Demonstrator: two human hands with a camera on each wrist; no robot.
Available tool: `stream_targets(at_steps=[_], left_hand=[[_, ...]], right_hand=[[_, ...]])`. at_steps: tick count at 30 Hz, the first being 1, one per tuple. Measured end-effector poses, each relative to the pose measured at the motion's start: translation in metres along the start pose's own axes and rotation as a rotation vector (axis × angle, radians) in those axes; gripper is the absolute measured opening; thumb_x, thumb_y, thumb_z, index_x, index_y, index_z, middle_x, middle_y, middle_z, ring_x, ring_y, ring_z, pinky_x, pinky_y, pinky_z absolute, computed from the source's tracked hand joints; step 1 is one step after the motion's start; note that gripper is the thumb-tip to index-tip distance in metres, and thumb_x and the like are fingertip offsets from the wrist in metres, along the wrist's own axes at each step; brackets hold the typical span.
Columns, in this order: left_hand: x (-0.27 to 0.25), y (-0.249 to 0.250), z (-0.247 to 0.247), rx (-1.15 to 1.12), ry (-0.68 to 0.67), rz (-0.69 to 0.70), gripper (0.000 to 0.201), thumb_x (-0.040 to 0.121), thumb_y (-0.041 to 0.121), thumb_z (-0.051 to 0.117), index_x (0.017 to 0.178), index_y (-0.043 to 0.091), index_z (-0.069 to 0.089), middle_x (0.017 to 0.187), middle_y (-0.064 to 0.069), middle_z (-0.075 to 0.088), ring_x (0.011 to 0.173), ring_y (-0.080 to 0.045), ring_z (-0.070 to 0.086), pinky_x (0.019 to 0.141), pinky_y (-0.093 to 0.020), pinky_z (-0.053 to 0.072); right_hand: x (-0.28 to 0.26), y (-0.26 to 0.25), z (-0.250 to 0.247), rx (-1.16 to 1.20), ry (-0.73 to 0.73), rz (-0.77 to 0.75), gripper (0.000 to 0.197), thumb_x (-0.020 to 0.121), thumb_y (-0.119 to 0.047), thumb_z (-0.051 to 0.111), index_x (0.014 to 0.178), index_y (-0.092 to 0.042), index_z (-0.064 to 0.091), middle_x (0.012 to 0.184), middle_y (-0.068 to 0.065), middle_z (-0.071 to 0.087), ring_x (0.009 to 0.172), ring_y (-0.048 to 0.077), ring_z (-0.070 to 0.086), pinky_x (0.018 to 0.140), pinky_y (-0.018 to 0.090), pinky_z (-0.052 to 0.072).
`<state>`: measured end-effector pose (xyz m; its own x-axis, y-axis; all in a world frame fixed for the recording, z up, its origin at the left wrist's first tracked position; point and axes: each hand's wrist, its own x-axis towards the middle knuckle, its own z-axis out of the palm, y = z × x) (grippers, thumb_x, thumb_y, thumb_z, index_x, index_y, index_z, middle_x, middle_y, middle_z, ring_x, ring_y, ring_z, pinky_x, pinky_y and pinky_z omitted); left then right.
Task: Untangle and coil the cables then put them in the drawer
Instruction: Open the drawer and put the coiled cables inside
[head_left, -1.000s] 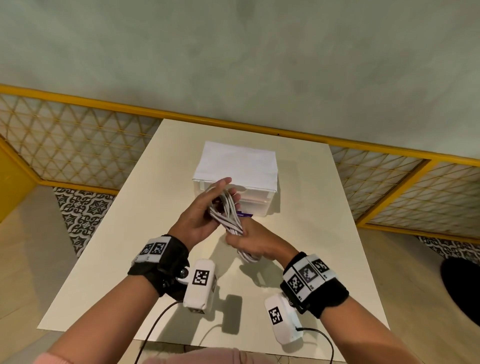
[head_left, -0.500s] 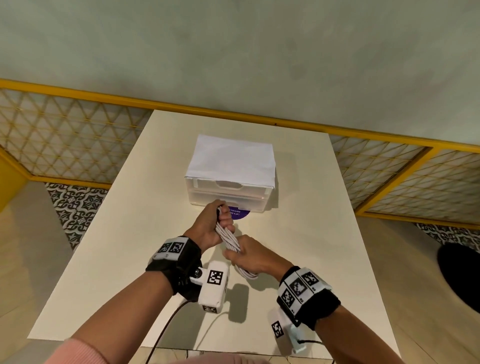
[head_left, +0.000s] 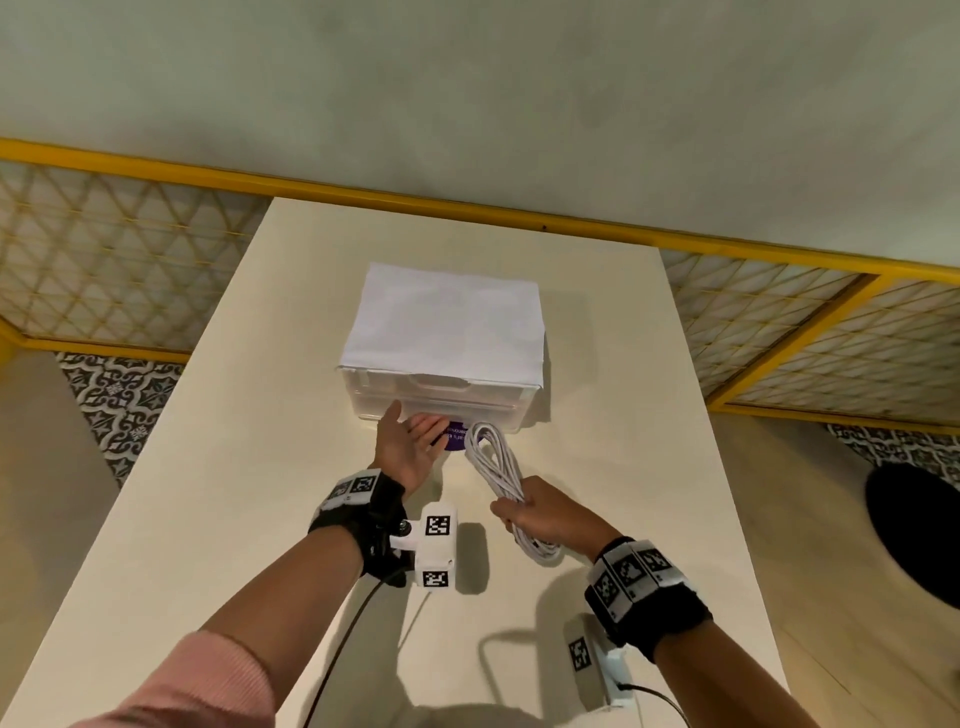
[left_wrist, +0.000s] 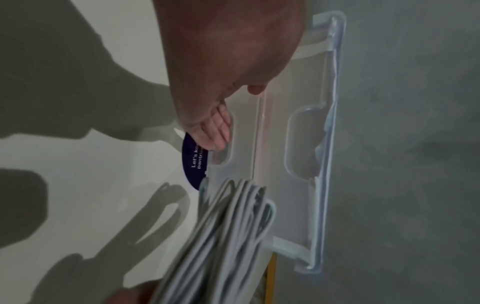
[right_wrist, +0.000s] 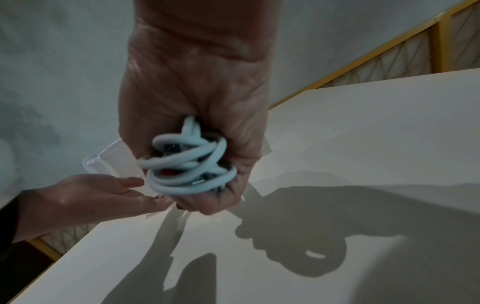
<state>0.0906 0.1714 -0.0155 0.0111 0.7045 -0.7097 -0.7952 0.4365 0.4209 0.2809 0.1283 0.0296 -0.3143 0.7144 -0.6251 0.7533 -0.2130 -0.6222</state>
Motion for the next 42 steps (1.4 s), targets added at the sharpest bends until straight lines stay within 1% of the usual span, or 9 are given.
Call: stream_targets(at_steps=[6,10,16,20,26,28,31,35,42], left_hand=[[-0.011,-0.016,-0.015,0.005,0.001,0.033,0.079,0.085,0.074,0.023,0.102,0.002,0.05,0.102,-0.017,0.06,0.096,-0.028,0.061,0.087,-0.041,0.047],[-0.025,-0.033,-0.039,0.121,-0.019,-0.029,0.073,0.087,0.067,0.033,0.106,-0.001,0.051,0.113,-0.021,0.06,0.1,-0.028,0.064,0.093,-0.042,0.049],[-0.04,-0.042,-0.056,0.118,-0.024,-0.059,0.075,0.09,0.059,0.034,0.118,-0.009,0.05,0.113,-0.026,0.065,0.112,-0.032,0.061,0.104,-0.045,0.043],[-0.042,-0.039,-0.055,0.08,0.017,-0.054,0.061,0.091,0.054,0.037,0.099,-0.004,0.054,0.094,-0.022,0.071,0.096,-0.031,0.069,0.1,-0.043,0.047],[-0.044,-0.039,-0.049,0.021,0.028,-0.022,0.051,0.097,0.043,0.035,0.092,-0.004,0.052,0.087,-0.02,0.06,0.067,-0.024,0.074,0.067,-0.027,0.06],[-0.043,-0.038,-0.048,-0.012,0.008,-0.016,0.05,0.097,0.042,0.035,0.092,-0.005,0.051,0.09,-0.021,0.057,0.065,-0.025,0.074,0.06,-0.027,0.06],[-0.043,-0.038,-0.049,-0.041,-0.006,-0.021,0.05,0.097,0.042,0.034,0.095,-0.006,0.05,0.098,-0.024,0.053,0.067,-0.027,0.074,0.056,-0.025,0.059],[-0.042,-0.037,-0.051,-0.058,-0.011,-0.033,0.051,0.097,0.042,0.034,0.102,-0.007,0.049,0.109,-0.027,0.051,0.069,-0.027,0.074,0.056,-0.024,0.059],[-0.044,-0.036,-0.049,-0.067,-0.038,-0.04,0.053,0.098,0.041,0.034,0.1,-0.009,0.052,0.098,-0.026,0.059,0.068,-0.025,0.074,0.056,-0.023,0.058]], right_hand=[[0.0,-0.013,-0.02,-0.099,-0.025,-0.089,0.02,0.088,-0.025,0.053,0.072,-0.013,0.054,0.073,0.007,0.059,0.068,0.021,0.054,0.069,0.031,0.041],[0.014,-0.047,-0.033,-0.227,-0.036,-0.208,0.013,0.092,-0.022,0.052,0.08,-0.017,0.056,0.069,-0.001,0.055,0.061,0.012,0.049,0.059,0.025,0.037],[0.061,-0.077,-0.022,-0.554,-0.167,-0.259,0.039,0.088,-0.023,0.051,0.126,-0.015,0.053,0.108,0.012,0.068,0.094,0.028,0.064,0.078,0.033,0.049],[0.079,-0.074,-0.011,-0.623,-0.235,-0.154,0.023,0.087,-0.021,0.05,0.108,-0.014,0.056,0.097,0.015,0.066,0.079,0.024,0.057,0.066,0.029,0.041],[0.092,-0.064,-0.024,-0.481,-0.239,0.059,0.032,0.081,-0.041,0.057,0.103,-0.017,0.059,0.099,0.001,0.053,0.091,0.02,0.05,0.079,0.028,0.04],[0.099,-0.057,-0.022,-0.226,-0.245,0.151,0.03,0.066,-0.047,0.063,0.081,-0.022,0.058,0.09,0.003,0.058,0.084,0.022,0.054,0.081,0.034,0.044],[0.102,-0.047,-0.015,0.299,-0.181,0.231,0.021,0.084,-0.022,0.058,0.067,-0.012,0.05,0.053,0.007,0.054,0.045,0.02,0.052,0.051,0.028,0.045],[0.099,-0.042,-0.004,0.477,-0.016,0.157,0.021,0.092,-0.007,0.049,0.071,-0.013,0.051,0.056,0.009,0.049,0.035,0.016,0.05,0.042,0.021,0.042],[0.108,-0.037,0.01,0.049,0.224,0.082,0.034,0.09,-0.016,0.048,0.117,0.003,0.057,0.11,0.019,0.062,0.1,0.031,0.059,0.074,0.027,0.039]])
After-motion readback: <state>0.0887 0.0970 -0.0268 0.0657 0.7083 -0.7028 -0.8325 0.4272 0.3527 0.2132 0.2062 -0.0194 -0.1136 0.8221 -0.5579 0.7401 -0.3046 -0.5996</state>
